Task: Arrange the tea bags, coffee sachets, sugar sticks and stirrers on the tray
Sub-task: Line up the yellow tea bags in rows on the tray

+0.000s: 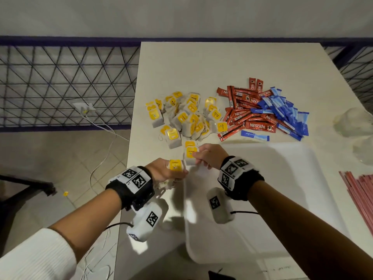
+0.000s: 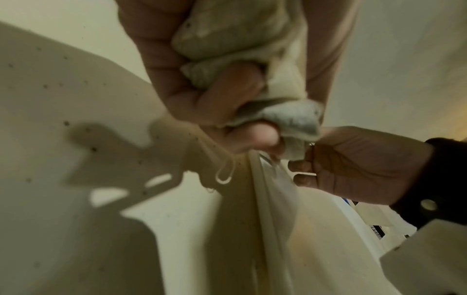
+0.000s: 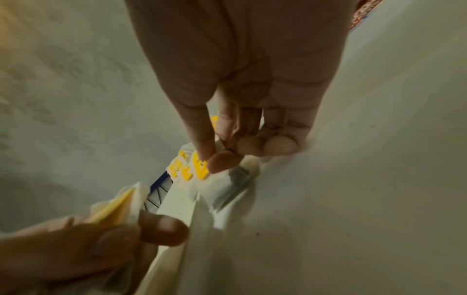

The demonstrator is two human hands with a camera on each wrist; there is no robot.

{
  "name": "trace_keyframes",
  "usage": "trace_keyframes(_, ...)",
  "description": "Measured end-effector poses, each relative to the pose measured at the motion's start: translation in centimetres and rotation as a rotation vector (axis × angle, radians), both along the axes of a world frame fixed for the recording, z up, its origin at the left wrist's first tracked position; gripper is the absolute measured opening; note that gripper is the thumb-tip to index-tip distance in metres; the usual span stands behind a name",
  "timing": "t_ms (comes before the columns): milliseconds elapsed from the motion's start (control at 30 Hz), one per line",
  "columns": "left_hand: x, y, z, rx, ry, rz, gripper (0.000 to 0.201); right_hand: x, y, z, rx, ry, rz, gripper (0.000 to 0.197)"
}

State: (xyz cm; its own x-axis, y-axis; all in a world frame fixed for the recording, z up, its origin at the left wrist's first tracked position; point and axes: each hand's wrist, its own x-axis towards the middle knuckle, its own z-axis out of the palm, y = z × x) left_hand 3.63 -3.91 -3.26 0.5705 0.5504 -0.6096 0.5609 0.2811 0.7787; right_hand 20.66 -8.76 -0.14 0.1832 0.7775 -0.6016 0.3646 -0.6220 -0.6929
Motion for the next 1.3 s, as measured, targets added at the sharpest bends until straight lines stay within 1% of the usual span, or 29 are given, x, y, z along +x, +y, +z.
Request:
trace_keyframes(100, -0.3, 0.8, 0.5, 0.016, -0.023, -0.011, 0.012, 0.0, 0.6, -0.7, -0.013, -0.002, -0.031, 0.018)
trace_keyframes(233, -0.4, 1.8, 1.5, 0.034, -0.038, -0.010, 0.019, 0.1, 0.8, -0.9, -0.024, -0.001, -0.075, 0.022)
trace_keyframes(333, -0.2, 2.3, 1.7, 0.047, -0.016, 0.020, 0.009, 0.0, 1.0, -1.3, -0.026, -0.009, -0.111, 0.021)
trace_keyframes(367, -0.1, 2.4, 1.6, 0.054, -0.025, 0.033, 0.012, -0.1, 1.0, -1.4, -0.026, -0.016, -0.124, 0.021)
trace_keyframes(433, 0.3, 2.6, 1.5, 0.065, -0.028, 0.063, 0.028, -0.1, 1.0, -1.8, -0.027, -0.028, -0.142, 0.021)
trace_keyframes(500, 0.6, 2.6, 1.4, 0.083, -0.018, 0.078, 0.034, -0.1, 1.1, -1.9, -0.040, -0.040, -0.142, 0.022)
trace_keyframes(600, 1.2, 2.7, 1.2, 0.108, 0.007, 0.104, 0.054, -0.1, 1.3, -2.0, -0.077, -0.080, -0.103, 0.031)
trace_keyframes(633, 1.4, 2.6, 1.3, 0.112, 0.000, 0.099, 0.058, 0.0, 1.4, -2.0, -0.090, -0.087, -0.097, 0.032)
trace_keyframes(667, 1.5, 2.5, 1.6, 0.109, 0.004, 0.093, 0.058, 0.0, 1.5, -2.0, -0.095, -0.084, -0.096, 0.032)
trace_keyframes(767, 1.5, 2.2, 1.8, 0.101, 0.011, 0.066, 0.041, -0.1, 1.5, -1.9, -0.081, -0.062, -0.093, 0.031)
trace_keyframes(900, 1.4, 2.3, 1.8, 0.122, 0.056, 0.102, 0.015, 0.1, 1.3, -0.9, -0.078, -0.065, -0.050, 0.034)
trace_keyframes(933, 1.3, 2.3, 2.0, 0.120, 0.062, 0.115, 0.011, 0.3, 1.3, -0.4, -0.077, -0.065, -0.046, 0.032)
trace_keyframes(1033, 1.0, 2.5, 2.7, 0.074, 0.078, 0.135, 0.035, 0.6, 0.8, 1.6, -0.013, -0.028, -0.020, 0.022)
trace_keyframes(1100, 0.9, 2.2, 3.2, 0.001, 0.061, 0.115, 0.047, 0.5, 0.4, 2.9, 0.036, 0.084, 0.015, 0.015)
trace_keyframes(1133, 1.0, 2.1, 3.2, -0.028, 0.048, 0.099, 0.058, 0.3, 0.2, 3.4, 0.039, 0.157, 0.026, 0.012)
trace_keyframes(1200, 1.2, 2.0, 3.2, -0.018, 0.007, 0.075, 0.085, 0.1, -0.1, 4.0, 0.024, 0.261, 0.055, 0.014)
trace_keyframes(1233, 1.3, 2.0, 3.0, -0.009, -0.007, 0.077, 0.091, 0.0, -0.2, 4.0, 0.026, 0.273, 0.066, 0.017)
trace_keyframes(1267, 1.4, 2.0, 3.1, -0.003, -0.020, 0.081, 0.082, -0.1, -0.3, 4.1, 0.039, 0.268, 0.067, 0.020)
trace_keyframes(1300, 1.6, 1.9, 3.3, 0.000, -0.038, 0.078, 0.062, 0.0, -0.4, 4.1, 0.054, 0.255, 0.067, 0.022)
